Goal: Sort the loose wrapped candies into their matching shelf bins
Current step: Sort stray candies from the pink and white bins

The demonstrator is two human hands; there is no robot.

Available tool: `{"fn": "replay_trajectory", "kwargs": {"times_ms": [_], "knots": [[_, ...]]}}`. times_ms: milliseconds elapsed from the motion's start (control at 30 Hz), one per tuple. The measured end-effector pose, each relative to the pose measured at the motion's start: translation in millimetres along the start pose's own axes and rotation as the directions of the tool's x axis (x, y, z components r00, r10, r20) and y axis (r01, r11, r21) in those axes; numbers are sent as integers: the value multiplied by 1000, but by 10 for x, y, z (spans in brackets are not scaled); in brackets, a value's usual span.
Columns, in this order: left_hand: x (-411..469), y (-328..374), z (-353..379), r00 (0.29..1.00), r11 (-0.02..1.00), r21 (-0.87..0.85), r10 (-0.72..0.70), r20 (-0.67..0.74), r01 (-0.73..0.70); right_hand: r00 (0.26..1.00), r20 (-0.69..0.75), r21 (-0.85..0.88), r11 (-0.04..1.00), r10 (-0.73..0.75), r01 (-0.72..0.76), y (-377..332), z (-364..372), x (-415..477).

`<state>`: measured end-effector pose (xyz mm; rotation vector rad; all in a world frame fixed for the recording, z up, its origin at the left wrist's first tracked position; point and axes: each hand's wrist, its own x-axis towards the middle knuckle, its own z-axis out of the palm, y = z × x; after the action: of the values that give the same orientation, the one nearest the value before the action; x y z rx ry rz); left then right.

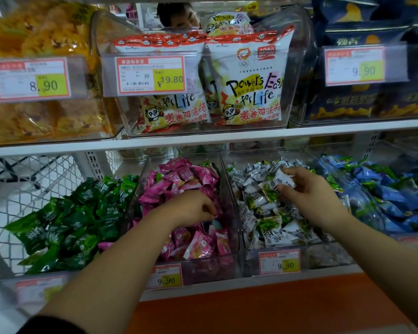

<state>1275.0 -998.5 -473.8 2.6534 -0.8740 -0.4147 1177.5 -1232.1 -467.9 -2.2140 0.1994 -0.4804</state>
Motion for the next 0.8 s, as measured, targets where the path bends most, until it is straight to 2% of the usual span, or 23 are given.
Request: {"fn": "replay_trajectory", "kwargs": {"times_ms": [133,233,367,433,567,700,800], "knots": [[110,-5,8,993,991,114,-81,80,71,1000,18,-22,1000,-3,3,10,-17,-6],[163,24,24,987,987,119,-121,105,109,1000,26,-32,999,4,-3,12,-15,-10],[173,59,103,992,964,234,-127,-6,125,1000,30,-48,999,-2,4,-16,-8,-35],[164,65,123,993,964,238,-105,-50,115,1000,28,-56,998,1,1,-12,-10,-35],[74,38,57,996,994,89,-59,-71,66,1000,-10,13,1000,5,-5,14,-58,-9],[-123,38,-104,961,994,-108,-2,-275,-29,995,-83,84,995,52,-45,63,-139,3],[-289,90,-220,911,972,-223,-21,-411,-79,989,-121,86,993,84,-74,86,-173,36]]}}
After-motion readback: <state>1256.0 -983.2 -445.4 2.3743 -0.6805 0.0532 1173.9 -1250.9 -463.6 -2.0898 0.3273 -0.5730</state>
